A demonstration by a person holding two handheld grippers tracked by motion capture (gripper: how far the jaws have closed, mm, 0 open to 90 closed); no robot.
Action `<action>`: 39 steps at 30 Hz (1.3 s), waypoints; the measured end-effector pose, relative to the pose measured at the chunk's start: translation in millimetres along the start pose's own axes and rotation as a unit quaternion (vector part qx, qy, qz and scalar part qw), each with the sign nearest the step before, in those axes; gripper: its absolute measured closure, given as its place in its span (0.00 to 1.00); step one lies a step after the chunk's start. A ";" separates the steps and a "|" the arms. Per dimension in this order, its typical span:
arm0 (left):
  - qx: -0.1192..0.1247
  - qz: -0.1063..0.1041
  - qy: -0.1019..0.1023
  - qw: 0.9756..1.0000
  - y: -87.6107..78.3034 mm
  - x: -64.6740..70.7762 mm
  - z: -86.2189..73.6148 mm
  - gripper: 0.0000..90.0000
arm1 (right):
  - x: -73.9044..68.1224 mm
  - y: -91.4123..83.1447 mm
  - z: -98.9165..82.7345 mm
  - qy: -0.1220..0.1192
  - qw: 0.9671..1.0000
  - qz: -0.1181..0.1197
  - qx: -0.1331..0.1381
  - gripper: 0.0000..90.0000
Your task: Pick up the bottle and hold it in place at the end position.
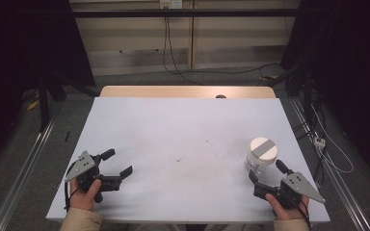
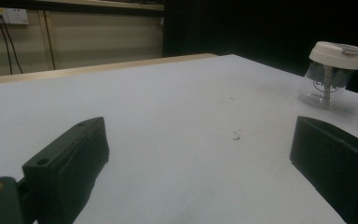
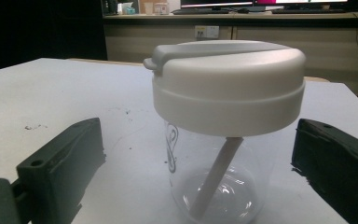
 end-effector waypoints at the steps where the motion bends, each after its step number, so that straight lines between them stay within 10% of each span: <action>1: 0.000 0.000 0.000 1.000 0.1 -0.1 0.0 0.04 | 0.1 -0.1 0.1 0.003 1.000 0.000 0.000 0.02; 39: -0.010 -0.007 0.006 1.000 4.9 2.9 -2.5 0.04 | 14.4 47.2 -5.2 -0.008 0.998 0.024 -0.060 0.08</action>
Point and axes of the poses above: each handheld gripper's, and its own axes: y roughly forward along the jaws, z roughly out of its top, x roughly to its right, the point moved 8 cm from there along y, roughly forward along the jaws, and after that the axes turned 7 degrees about -y, right-handed, at the moved point
